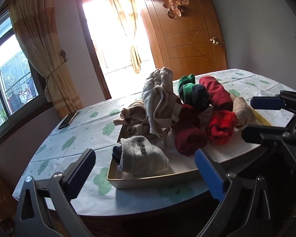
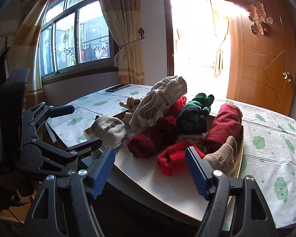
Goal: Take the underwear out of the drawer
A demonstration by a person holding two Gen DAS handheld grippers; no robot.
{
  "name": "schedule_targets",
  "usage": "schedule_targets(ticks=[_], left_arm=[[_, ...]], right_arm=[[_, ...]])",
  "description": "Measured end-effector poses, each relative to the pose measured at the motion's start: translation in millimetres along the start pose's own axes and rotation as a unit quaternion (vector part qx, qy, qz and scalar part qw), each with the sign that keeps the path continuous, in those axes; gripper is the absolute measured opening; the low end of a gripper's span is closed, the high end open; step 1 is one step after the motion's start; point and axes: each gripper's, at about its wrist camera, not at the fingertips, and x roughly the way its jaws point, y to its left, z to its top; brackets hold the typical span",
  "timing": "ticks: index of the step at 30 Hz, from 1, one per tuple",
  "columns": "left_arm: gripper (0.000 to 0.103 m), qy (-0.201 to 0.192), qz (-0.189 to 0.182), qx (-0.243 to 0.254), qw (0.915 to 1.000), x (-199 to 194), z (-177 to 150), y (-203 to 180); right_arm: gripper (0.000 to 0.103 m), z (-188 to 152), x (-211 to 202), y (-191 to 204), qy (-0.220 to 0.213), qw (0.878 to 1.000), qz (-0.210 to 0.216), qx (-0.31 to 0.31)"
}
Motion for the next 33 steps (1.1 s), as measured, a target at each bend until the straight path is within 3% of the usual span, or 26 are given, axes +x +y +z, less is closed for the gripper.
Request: schedule_targets(ticks=[6, 13, 33], left_arm=[[0.103, -0.023, -0.008, -0.042, 0.9988, -32, -8, -1], [0.103, -0.038, -0.013, -0.052, 0.9978, -53, -15, -5], [0.103, -0.03, -0.029, -0.057, 0.9975, -60, -22, -12]], right_arm=[[0.082, -13, -38, 8, -0.031, 0.999, -0.024, -0.001], [0.083, -28, -62, 11, -0.052, 0.998, -0.024, 0.014], [0.084, -27, -85, 15, -0.086, 0.996, -0.023, 0.02]])
